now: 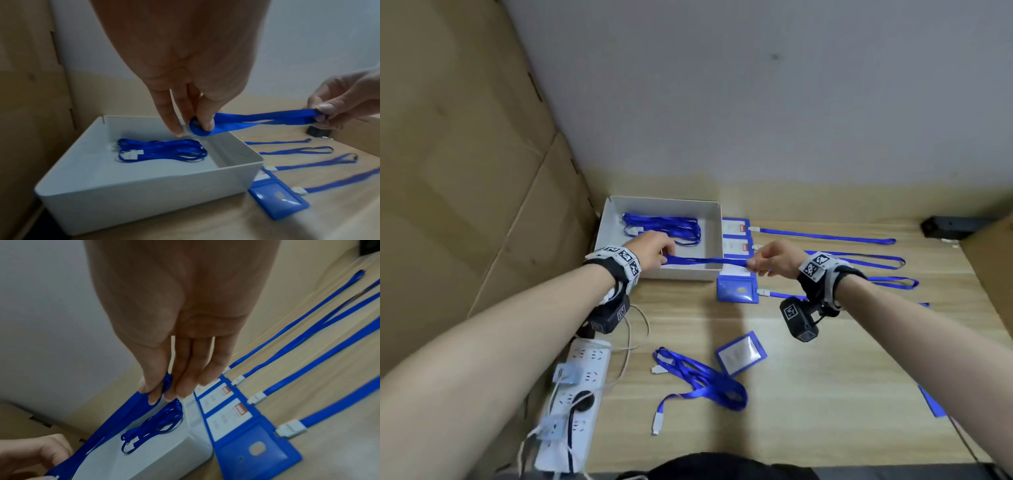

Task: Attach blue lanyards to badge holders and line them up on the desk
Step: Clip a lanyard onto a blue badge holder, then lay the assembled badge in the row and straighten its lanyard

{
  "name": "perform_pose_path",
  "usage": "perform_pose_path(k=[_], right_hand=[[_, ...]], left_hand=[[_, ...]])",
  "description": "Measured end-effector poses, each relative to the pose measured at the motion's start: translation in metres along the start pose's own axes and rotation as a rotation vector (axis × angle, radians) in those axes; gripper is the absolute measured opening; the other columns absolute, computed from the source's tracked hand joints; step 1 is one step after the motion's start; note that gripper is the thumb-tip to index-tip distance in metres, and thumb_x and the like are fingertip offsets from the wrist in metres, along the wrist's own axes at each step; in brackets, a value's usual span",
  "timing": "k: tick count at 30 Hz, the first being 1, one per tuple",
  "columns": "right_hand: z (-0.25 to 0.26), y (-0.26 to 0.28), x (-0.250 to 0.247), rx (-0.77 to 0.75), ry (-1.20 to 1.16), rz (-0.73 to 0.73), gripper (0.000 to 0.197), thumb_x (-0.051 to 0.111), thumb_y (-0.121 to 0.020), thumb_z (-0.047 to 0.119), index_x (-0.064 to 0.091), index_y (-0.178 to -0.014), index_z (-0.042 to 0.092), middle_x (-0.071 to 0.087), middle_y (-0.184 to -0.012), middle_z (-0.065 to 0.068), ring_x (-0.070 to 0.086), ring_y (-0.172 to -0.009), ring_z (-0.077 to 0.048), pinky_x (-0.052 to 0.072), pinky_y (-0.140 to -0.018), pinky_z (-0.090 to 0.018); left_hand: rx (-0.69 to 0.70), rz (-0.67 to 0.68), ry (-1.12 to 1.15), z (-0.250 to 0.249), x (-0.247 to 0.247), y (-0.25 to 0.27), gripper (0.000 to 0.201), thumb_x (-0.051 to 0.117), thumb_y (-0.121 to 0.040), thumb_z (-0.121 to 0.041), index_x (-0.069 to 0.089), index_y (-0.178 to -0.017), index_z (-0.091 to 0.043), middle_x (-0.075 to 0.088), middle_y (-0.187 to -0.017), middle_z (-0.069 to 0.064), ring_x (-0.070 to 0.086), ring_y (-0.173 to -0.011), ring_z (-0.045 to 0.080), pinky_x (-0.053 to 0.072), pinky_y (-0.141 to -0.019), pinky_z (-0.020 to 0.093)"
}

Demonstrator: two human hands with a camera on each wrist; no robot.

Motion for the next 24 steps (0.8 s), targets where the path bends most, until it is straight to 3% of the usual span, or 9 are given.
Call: perform_pose_path(k=[5,8,10,13,15,17,19,21,24], right_hand=[[0.028,-0.041,0.007,0.017,-0.017,-0.081,0.012,0.070,-0.089,0.015,0.071,-0.077,0.013,0.064,-0.069,-0.002,0.057,-0.061,-0.012,0.050,-0.060,-0.021],[0.045,-0.068,0.012,0.002,-0.015,-0.090,0.020,0.066,-0.086,-0.004,0.066,-0.072,0.010,0.063,-0.066,-0.007,0.058,-0.060,-0.016,0.049,-0.055,-0.019],[0.053,-0.090,0.017,0.010,0.019,-0.116,0.021,0.070,-0.083,-0.004,0.060,-0.072,0.011,0.064,-0.066,-0.010,0.060,-0.060,-0.021,0.053,-0.057,-0.029],[0.060,-0.122,0.027,0.002,0.157,-0.113,0.015,0.072,-0.069,0.011,0.060,-0.063,0.017,0.067,-0.064,-0.009,0.067,-0.066,-0.031,0.059,-0.069,-0.048],[0.066,-0.137,0.034,-0.006,0.361,-0.054,0.014,0.068,-0.073,0.013,0.068,-0.064,0.025,0.066,-0.070,0.003,0.065,-0.074,-0.024,0.055,-0.070,-0.035],[0.069,-0.153,0.044,-0.012,0.531,0.058,0.020,0.065,-0.082,0.011,0.076,-0.082,0.027,0.067,-0.083,0.008,0.062,-0.082,-0.016,0.043,-0.071,-0.021],[0.065,-0.172,0.054,0.010,0.614,0.146,0.021,0.064,-0.084,0.009,0.078,-0.091,0.023,0.072,-0.098,0.001,0.066,-0.092,-0.020,0.044,-0.076,-0.021],[0.059,-0.187,0.067,0.046,0.672,0.200,0.018,0.060,-0.087,0.012,0.075,-0.095,0.015,0.071,-0.105,-0.007,0.067,-0.095,-0.027,0.052,-0.081,-0.029],[0.051,-0.202,0.082,0.094,0.787,0.281,0.014,0.051,-0.092,0.018,0.062,-0.095,0.009,0.066,-0.100,-0.011,0.063,-0.089,-0.029,0.052,-0.078,-0.032]], left_hand=[[-0.074,-0.070,0.049,0.044,-0.015,-0.018,0.015,0.066,-0.090,-0.008,0.071,-0.103,-0.014,0.066,-0.105,0.000,0.061,-0.097,0.018,0.048,-0.088,0.027],[-0.148,-0.073,0.042,0.067,-0.018,-0.034,0.014,0.067,-0.088,-0.010,0.072,-0.099,-0.019,0.069,-0.104,-0.001,0.062,-0.094,0.017,0.050,-0.086,0.029],[-0.200,-0.068,0.019,0.082,-0.019,-0.047,0.013,0.068,-0.087,-0.012,0.072,-0.094,-0.022,0.070,-0.103,-0.003,0.062,-0.092,0.016,0.049,-0.081,0.027],[-0.265,-0.017,-0.041,0.097,-0.019,-0.063,0.014,0.069,-0.085,-0.012,0.070,-0.087,-0.027,0.069,-0.105,-0.003,0.063,-0.093,0.020,0.048,-0.077,0.026],[-0.291,0.068,-0.077,0.100,-0.014,-0.074,0.018,0.068,-0.085,-0.009,0.069,-0.083,-0.026,0.069,-0.108,-0.001,0.064,-0.095,0.024,0.051,-0.081,0.030],[-0.307,0.144,-0.109,0.103,-0.005,-0.086,0.021,0.064,-0.085,-0.004,0.072,-0.089,-0.023,0.068,-0.110,0.003,0.064,-0.098,0.028,0.052,-0.087,0.033],[-0.325,0.210,-0.135,0.106,0.006,-0.097,0.024,0.061,-0.084,-0.003,0.074,-0.095,-0.020,0.068,-0.110,0.007,0.064,-0.099,0.031,0.052,-0.089,0.037],[-0.346,0.253,-0.162,0.110,0.015,-0.104,0.023,0.060,-0.083,-0.004,0.073,-0.097,-0.016,0.069,-0.105,0.010,0.065,-0.093,0.032,0.054,-0.088,0.040],[-0.364,0.280,-0.212,0.119,0.024,-0.114,0.022,0.059,-0.084,-0.003,0.072,-0.098,-0.015,0.070,-0.101,0.009,0.065,-0.088,0.031,0.056,-0.085,0.041]])
Point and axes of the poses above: each hand's wrist, its own y-axis away from the middle knuckle, its own x-axis out of the palm, z = x × y, the point moved 1 cm from there along -y, towards the middle knuckle
